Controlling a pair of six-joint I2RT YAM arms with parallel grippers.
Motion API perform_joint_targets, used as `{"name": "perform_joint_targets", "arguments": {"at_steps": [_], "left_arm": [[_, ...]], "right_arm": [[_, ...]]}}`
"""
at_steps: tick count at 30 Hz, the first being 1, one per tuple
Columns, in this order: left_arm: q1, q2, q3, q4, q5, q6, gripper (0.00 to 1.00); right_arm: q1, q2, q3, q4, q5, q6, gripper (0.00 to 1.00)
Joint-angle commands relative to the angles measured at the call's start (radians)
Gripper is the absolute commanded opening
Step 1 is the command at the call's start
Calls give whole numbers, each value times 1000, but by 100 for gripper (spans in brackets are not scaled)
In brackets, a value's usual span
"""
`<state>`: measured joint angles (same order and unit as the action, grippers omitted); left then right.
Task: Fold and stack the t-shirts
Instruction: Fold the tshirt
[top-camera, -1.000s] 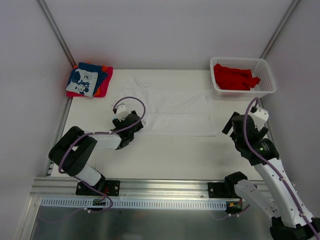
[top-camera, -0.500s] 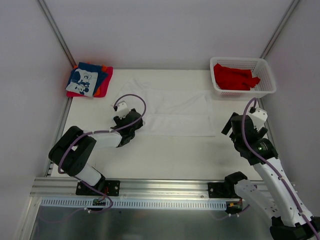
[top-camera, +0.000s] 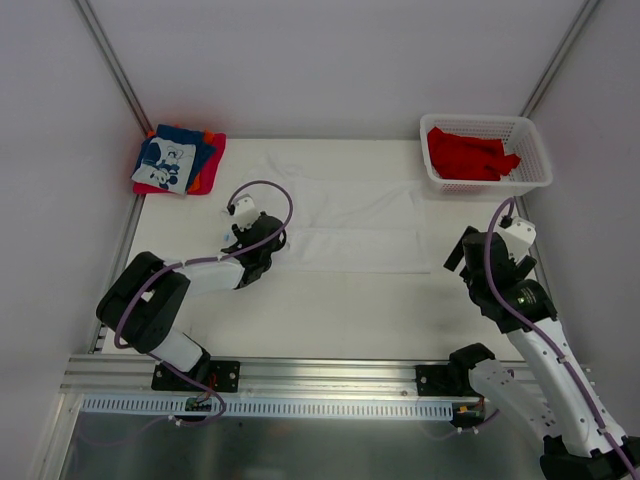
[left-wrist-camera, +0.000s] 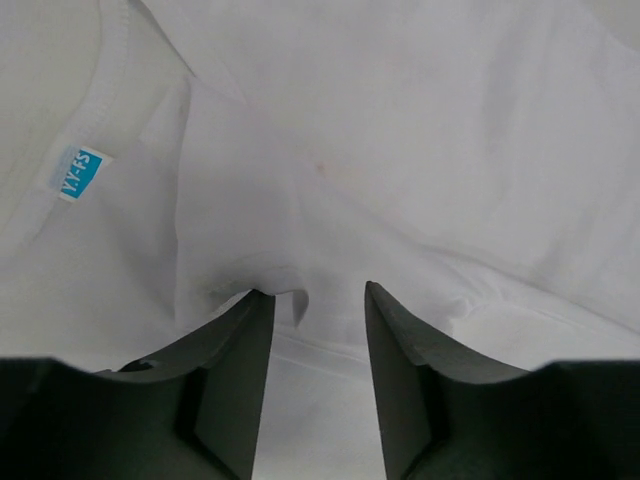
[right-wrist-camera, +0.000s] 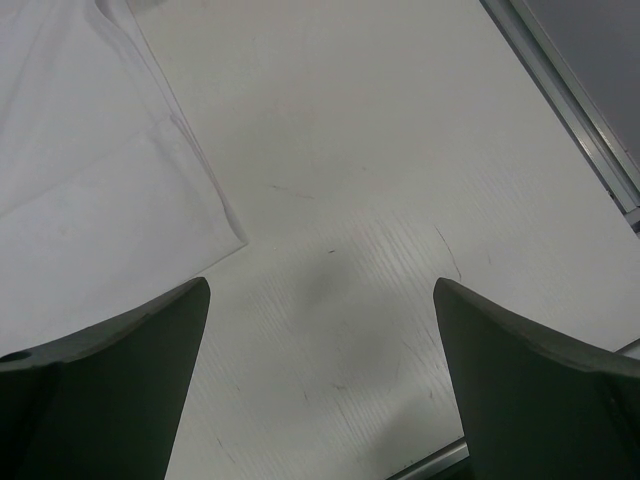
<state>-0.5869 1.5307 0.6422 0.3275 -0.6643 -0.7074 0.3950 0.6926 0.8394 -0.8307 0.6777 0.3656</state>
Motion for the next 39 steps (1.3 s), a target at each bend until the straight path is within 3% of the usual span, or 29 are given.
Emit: {"name": "perform_joint_targets", "arguments": {"at_steps": [1, 15, 26, 39], "left_arm": [[12, 5, 14, -8, -29, -3, 39], [33, 45, 46, -15, -20, 3, 0], [59, 82, 126, -18, -3, 51, 0], [122, 184, 358, -51, 26, 158, 0]], "right_arm": [[7, -13, 0, 8, 36, -17, 99], [7, -4, -23, 13, 51, -19, 99], [7, 18, -25, 39, 56, -33, 100], [7, 77, -71, 111, 45, -47, 100]]}}
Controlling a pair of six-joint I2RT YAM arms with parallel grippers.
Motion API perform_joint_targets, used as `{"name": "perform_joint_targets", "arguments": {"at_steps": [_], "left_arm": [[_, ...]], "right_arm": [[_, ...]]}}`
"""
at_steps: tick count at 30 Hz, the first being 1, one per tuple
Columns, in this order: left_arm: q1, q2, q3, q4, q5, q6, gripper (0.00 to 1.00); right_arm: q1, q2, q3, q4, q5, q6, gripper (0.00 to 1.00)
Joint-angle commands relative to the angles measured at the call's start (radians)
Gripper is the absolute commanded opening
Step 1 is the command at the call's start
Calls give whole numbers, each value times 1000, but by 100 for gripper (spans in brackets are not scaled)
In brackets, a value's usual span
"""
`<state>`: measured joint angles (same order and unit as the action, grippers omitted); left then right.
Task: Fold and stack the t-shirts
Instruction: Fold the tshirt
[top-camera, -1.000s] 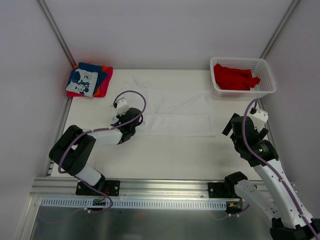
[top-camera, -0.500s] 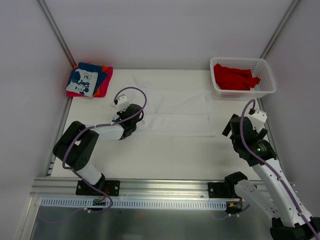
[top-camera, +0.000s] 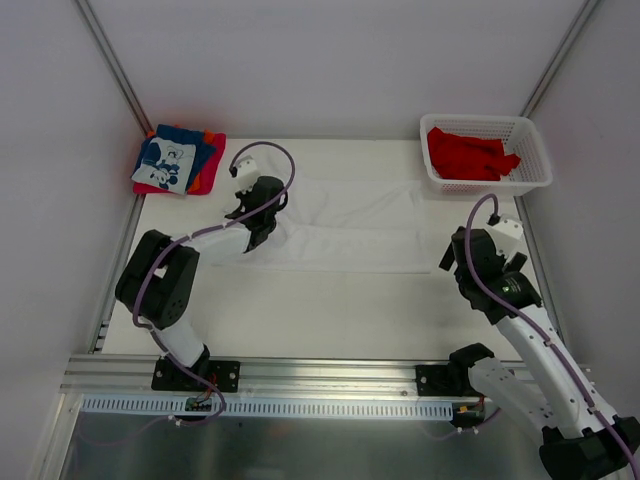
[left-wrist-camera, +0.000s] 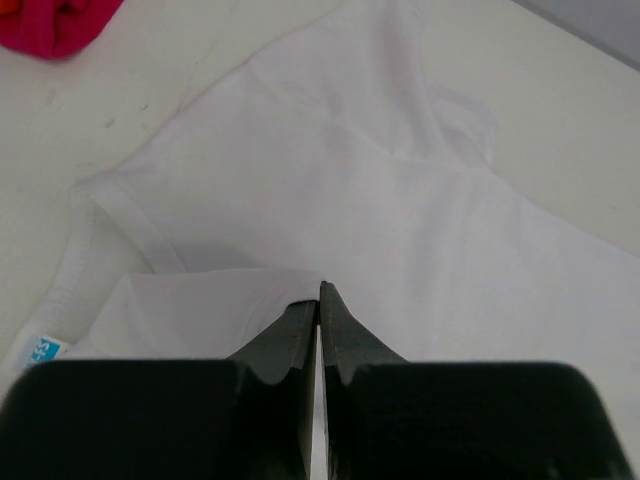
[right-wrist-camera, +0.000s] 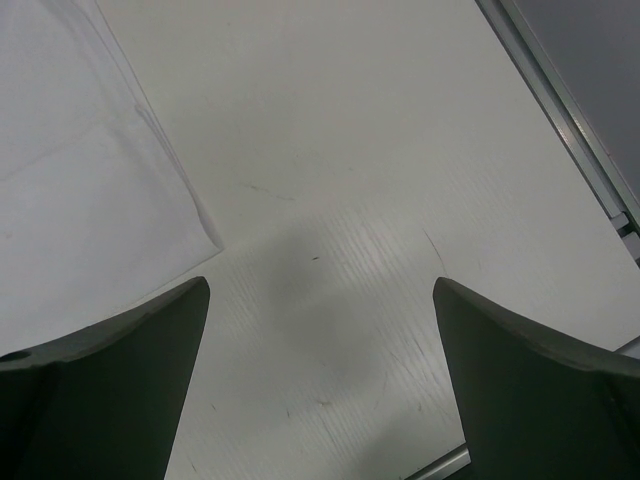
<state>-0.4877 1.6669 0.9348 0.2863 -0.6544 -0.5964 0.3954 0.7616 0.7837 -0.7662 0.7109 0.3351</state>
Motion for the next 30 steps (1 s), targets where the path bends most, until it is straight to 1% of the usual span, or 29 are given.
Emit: {"name": "perform_joint_targets", "arguments": {"at_steps": [1, 6, 7, 8, 9, 10, 12, 13, 14, 19, 23, 24, 27, 28, 29, 30], "left_arm": [[29, 63, 81, -10, 25, 53, 0], [63, 172, 179, -12, 62, 53, 0], [67, 188, 191, -13, 70, 49, 4], [72, 203, 218, -18, 85, 44, 12], [75, 232, 234, -19, 94, 41, 40], [84, 243, 266, -28, 108, 31, 53], [86, 255, 274, -53, 118, 12, 79], [89, 257, 288, -58, 122, 4, 97], [92, 258, 295, -70, 125, -2, 99], [100, 257, 334, -93, 98, 20, 99], [100, 177, 337, -82, 87, 63, 99], [100, 160, 343, -73, 87, 101, 99], [104, 148, 439, -49, 84, 220, 99], [110, 162, 526, -62, 111, 251, 99], [127, 209, 577, -82, 133, 291, 99], [138, 238, 641, -125, 156, 293, 99]], "right_arm": [[5, 13, -18, 59, 9, -18, 99], [7, 39, -53, 93, -7, -22, 99], [7, 42, -57, 93, -7, -24, 99], [7, 45, -60, 97, -7, -25, 99], [7, 50, -64, 105, -7, -30, 100], [7, 53, -69, 108, -5, -31, 99], [7, 58, -73, 117, -2, -39, 100], [7, 59, -80, 122, -4, -41, 100], [7, 61, -81, 125, -2, -44, 99], [7, 82, -89, 151, -21, -44, 99], [7, 94, -92, 162, -33, -41, 99], [7, 96, -93, 165, -37, -39, 100], [7, 107, -84, 168, -48, -44, 100], [8, 108, -81, 176, -48, -59, 99], [8, 123, -58, 182, -47, -68, 100], [8, 131, -38, 182, -50, -79, 99]]}}
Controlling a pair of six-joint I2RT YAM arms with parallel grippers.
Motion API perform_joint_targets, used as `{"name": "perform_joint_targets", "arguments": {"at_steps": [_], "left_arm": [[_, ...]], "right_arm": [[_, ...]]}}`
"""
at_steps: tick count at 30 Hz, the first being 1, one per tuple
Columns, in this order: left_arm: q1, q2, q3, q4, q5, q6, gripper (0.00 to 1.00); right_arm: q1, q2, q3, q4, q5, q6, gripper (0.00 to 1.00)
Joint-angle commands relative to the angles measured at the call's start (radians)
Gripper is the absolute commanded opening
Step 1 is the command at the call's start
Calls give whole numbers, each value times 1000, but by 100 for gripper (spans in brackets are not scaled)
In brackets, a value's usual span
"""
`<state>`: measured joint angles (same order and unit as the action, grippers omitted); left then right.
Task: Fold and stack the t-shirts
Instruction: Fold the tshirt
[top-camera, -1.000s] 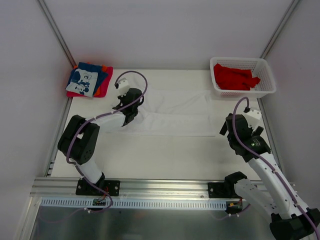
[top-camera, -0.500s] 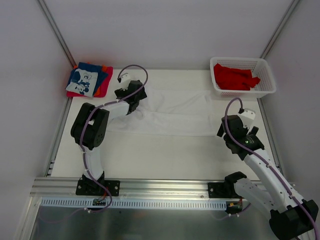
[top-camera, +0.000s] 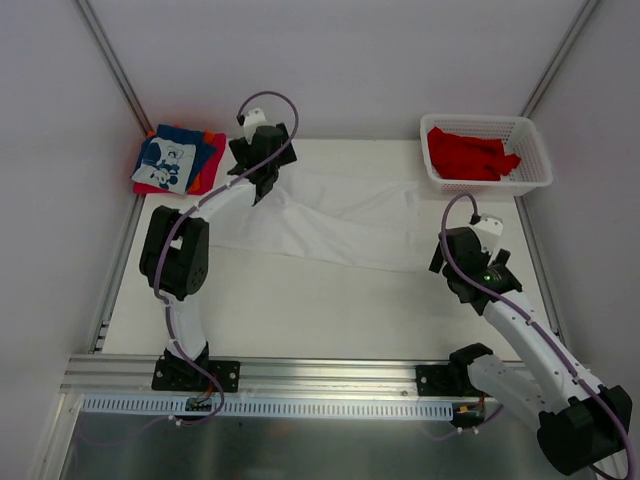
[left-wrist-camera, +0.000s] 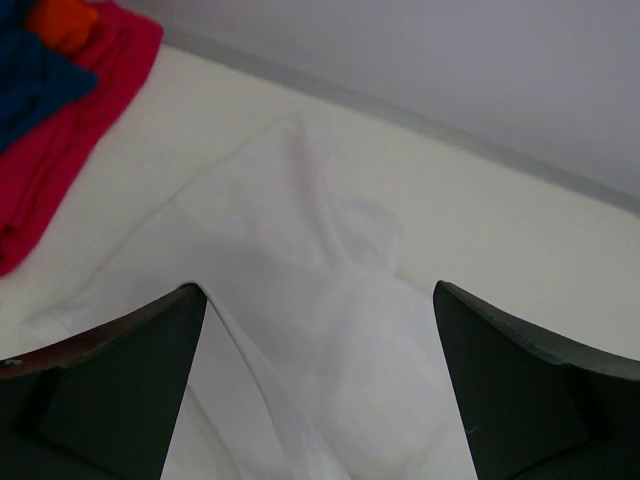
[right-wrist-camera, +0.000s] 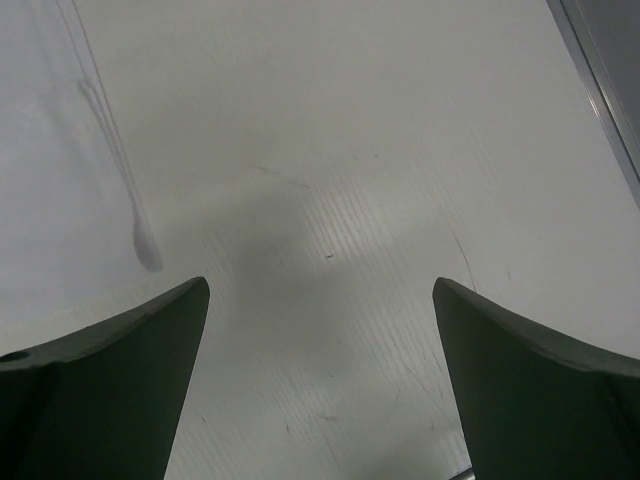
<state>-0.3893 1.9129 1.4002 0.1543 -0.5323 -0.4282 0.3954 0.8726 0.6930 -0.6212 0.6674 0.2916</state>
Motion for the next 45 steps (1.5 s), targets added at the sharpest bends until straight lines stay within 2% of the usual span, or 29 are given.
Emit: {"name": "perform_joint_targets", "arguments": {"at_steps": [1, 4, 7, 8, 12, 14, 17, 22, 27, 30, 38, 45], "left_arm": [[50, 30, 295, -106, 58, 118, 99], [78, 0, 277, -89, 86, 121, 99], [142, -22, 267, -29, 257, 77, 99], [153, -9, 287, -65, 332, 71, 99], [173, 84, 410, -203, 451, 86, 99], [175, 142, 470, -246, 460, 75, 99], [181, 160, 450, -260, 427, 28, 99], [179, 37, 240, -269, 462, -43, 99], [171, -164, -44, -289, 364, -106, 99], [171, -268, -134, -305, 298, -84, 99], [173, -374, -366, -335, 215, -136, 99], [171, -345, -443, -340, 123, -219, 99]], "right_arm": [[8, 31, 77, 34, -26, -48, 100], [7, 65, 175, 11, -80, -74, 99], [11, 89, 249, -11, -117, -91, 100], [13, 91, 260, -24, -123, -91, 99], [17, 66, 258, -26, -123, -101, 99], [17, 42, 241, -26, -117, -103, 100], [17, 19, 224, -26, -114, -111, 100], [17, 34, 215, 0, -129, -126, 99], [17, 127, 223, 95, -245, -109, 99], [17, 215, 272, 95, -316, -89, 100], [20, 186, 220, 98, -321, -74, 100], [20, 82, 172, 61, -292, -78, 99]]}}
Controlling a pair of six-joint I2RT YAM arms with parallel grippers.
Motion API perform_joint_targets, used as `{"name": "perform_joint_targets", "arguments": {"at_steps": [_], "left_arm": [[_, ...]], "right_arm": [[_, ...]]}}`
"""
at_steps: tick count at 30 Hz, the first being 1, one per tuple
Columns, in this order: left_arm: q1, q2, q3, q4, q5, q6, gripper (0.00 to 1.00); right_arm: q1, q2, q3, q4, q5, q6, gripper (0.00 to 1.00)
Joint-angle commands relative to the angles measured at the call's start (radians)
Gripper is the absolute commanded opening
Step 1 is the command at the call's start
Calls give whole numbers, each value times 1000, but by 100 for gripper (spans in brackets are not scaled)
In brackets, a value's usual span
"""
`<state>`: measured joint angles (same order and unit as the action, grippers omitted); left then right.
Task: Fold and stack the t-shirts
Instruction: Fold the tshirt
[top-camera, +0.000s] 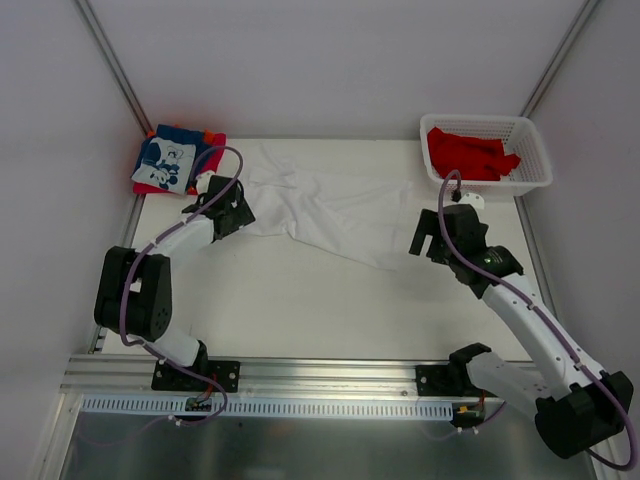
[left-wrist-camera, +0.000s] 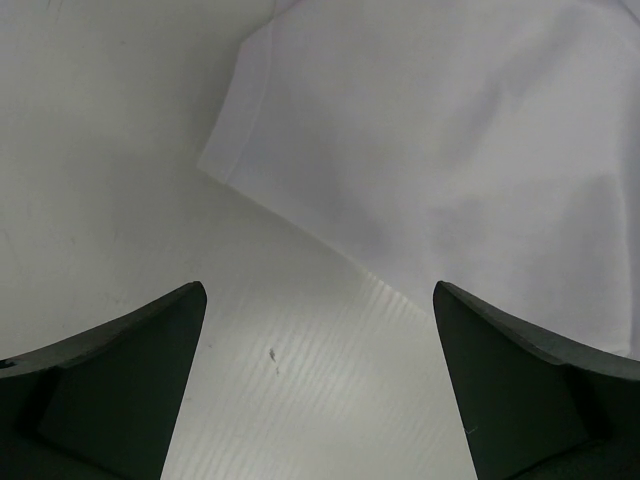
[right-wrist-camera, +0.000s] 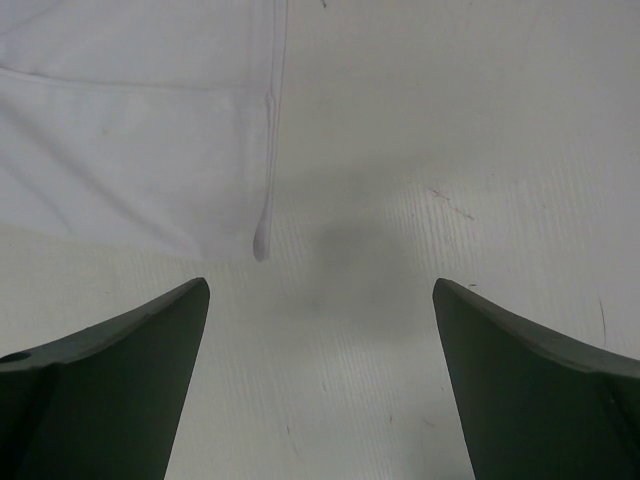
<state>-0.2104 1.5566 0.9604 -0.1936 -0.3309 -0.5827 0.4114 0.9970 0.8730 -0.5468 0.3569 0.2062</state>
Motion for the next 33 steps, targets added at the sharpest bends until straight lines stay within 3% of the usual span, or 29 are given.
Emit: {"name": "perform_joint_targets", "arguments": {"at_steps": [1, 7, 18, 33], "left_arm": [[-6, 20, -2, 8, -83, -69, 99], [-6, 60, -3, 11, -120, -158, 99], [-6, 149, 31, 22, -137, -184, 99], [-4, 181, 72, 71, -180, -187, 99]], "right_arm": [[3, -60, -12, -18, 20, 7, 99], [3, -130, -40, -62, 57, -1, 99], [3, -273, -40, -148, 86, -13, 99], [4, -264, -137, -96, 47, 1, 100]]}}
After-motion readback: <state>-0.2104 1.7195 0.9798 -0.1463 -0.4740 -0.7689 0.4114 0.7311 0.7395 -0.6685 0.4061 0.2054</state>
